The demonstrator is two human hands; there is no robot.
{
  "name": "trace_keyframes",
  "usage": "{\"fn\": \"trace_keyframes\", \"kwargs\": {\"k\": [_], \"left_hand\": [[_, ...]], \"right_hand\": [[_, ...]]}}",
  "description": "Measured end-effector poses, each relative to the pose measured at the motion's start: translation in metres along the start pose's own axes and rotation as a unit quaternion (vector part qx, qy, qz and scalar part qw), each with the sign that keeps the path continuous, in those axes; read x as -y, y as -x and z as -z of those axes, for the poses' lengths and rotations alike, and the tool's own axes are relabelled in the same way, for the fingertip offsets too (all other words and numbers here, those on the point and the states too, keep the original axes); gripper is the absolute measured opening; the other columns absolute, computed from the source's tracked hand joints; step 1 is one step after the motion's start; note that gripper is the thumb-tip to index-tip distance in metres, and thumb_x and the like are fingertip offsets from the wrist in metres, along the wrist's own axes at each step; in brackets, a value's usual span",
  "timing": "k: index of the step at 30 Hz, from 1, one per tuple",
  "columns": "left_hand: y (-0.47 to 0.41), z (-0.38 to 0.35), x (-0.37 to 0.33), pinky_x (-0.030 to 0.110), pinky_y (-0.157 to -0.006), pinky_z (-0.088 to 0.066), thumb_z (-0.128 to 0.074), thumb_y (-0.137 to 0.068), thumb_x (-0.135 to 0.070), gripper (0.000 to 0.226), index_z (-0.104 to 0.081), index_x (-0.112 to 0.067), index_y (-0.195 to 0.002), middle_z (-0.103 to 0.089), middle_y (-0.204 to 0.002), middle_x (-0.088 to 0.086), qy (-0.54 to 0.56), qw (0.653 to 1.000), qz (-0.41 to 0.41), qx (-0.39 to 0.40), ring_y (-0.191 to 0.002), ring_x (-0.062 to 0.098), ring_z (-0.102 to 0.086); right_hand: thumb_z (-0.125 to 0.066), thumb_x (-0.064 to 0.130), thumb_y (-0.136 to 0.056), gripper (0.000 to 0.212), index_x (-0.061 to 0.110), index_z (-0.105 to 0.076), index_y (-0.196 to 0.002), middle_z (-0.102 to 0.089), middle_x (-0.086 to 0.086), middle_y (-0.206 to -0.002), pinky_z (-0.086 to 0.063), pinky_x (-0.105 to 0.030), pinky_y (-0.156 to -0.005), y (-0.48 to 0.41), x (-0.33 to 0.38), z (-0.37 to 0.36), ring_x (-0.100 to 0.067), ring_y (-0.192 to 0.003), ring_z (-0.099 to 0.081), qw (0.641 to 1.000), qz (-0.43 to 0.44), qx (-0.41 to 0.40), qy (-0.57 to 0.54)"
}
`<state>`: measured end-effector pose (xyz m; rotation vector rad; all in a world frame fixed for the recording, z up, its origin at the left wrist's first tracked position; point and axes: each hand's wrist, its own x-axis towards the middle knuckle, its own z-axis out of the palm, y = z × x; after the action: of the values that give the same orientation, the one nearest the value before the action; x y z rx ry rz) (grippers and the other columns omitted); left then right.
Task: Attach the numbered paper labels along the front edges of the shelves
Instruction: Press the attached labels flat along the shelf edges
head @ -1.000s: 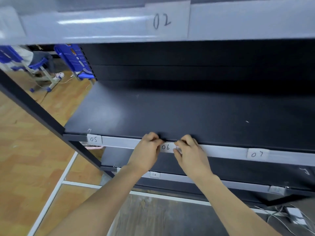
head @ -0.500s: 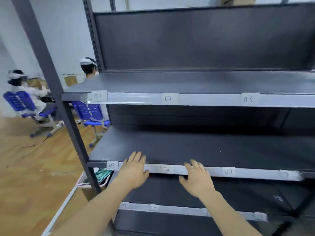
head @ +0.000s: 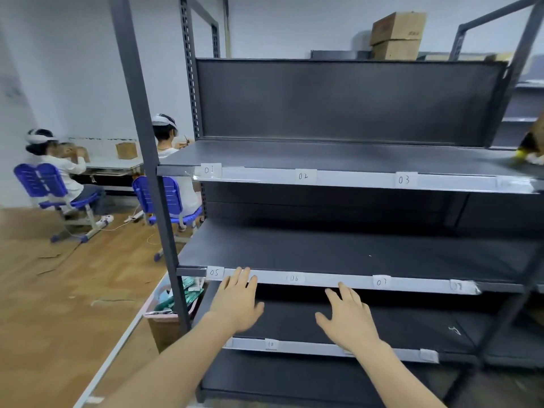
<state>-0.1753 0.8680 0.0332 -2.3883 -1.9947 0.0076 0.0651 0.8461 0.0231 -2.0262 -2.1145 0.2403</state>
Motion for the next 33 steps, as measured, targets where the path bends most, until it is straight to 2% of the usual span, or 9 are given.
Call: {"fn": "trace_keyframes", "kwargs": {"k": [6, 14, 18, 22, 25, 33], "left_hand": [[0.001, -0.036, -0.010, 0.040, -0.121, -0.007, -0.034, -0.098, -0.047, 0.069, -0.014, -0.009, -0.153, -0.007, -0.162, 0.010, 0.009, 0.999, -0.009, 0.039, -0.150, 0.026, -0.001], [-0.006, -0.139, -0.024, 0.040, -0.120, -0.008, -0.036, -0.098, -0.046, 0.069, -0.015, -0.009, -0.152, -0.006, -0.162, 0.010, 0.034, 0.982, 0.016, 0.186, -0.150, 0.026, -0.001], [-0.014, -0.183, -0.020, 0.040, -0.116, -0.020, -0.039, -0.096, -0.044, 0.064, -0.027, -0.010, -0.147, -0.025, -0.155, 0.010, 0.043, 0.973, 0.056, 0.219, -0.144, 0.027, -0.018], [-0.036, -0.236, -0.010, 0.041, -0.112, -0.027, -0.039, -0.094, -0.044, 0.061, -0.033, -0.010, -0.144, -0.037, -0.146, 0.010, 0.049, 0.959, 0.091, 0.264, -0.138, 0.027, -0.029], [-0.069, -0.288, -0.001, 0.041, -0.109, -0.031, -0.039, -0.095, -0.041, 0.053, -0.039, -0.011, -0.138, -0.043, -0.141, 0.010, 0.068, 0.954, 0.107, 0.270, -0.133, 0.028, -0.035], [-0.154, -0.439, 0.015, 0.039, -0.098, -0.038, -0.044, -0.095, -0.032, 0.043, -0.047, -0.008, -0.131, -0.047, -0.137, 0.011, 0.126, 0.971, 0.073, 0.190, -0.130, 0.030, -0.038]], "right_hand": [[-0.042, 0.050, -0.094, 0.065, 0.022, -0.025, -0.150, -0.010, -0.007, -0.161, -0.020, -0.040, -0.115, 0.013, -0.014, -0.026, -0.024, -0.148, -0.007, 0.999, -0.018, 0.029, 0.001], [-0.044, 0.053, -0.092, 0.066, 0.024, -0.027, -0.149, -0.013, -0.004, -0.160, -0.019, -0.043, -0.116, -0.004, -0.043, -0.119, -0.024, -0.147, -0.011, 0.983, -0.039, 0.177, 0.003], [-0.044, 0.050, -0.092, 0.065, 0.024, -0.027, -0.149, -0.018, -0.002, -0.159, -0.021, -0.043, -0.115, -0.028, -0.051, -0.165, -0.023, -0.146, -0.014, 0.974, -0.019, 0.225, -0.010], [-0.047, 0.044, -0.093, 0.056, 0.024, -0.037, -0.144, -0.034, 0.001, -0.150, -0.031, -0.038, -0.109, -0.057, -0.051, -0.215, -0.022, -0.138, -0.031, 0.974, 0.015, 0.225, 0.006], [-0.048, 0.037, -0.094, 0.049, 0.024, -0.042, -0.140, -0.043, 0.003, -0.142, -0.036, -0.033, -0.106, -0.087, -0.048, -0.267, -0.021, -0.128, -0.041, 0.976, 0.055, 0.212, 0.013], [-0.049, 0.024, -0.094, 0.041, 0.016, -0.049, -0.134, -0.047, -0.003, -0.134, -0.039, -0.040, -0.101, -0.177, -0.060, -0.436, -0.026, -0.121, -0.045, 0.979, 0.139, 0.138, 0.053]]}}
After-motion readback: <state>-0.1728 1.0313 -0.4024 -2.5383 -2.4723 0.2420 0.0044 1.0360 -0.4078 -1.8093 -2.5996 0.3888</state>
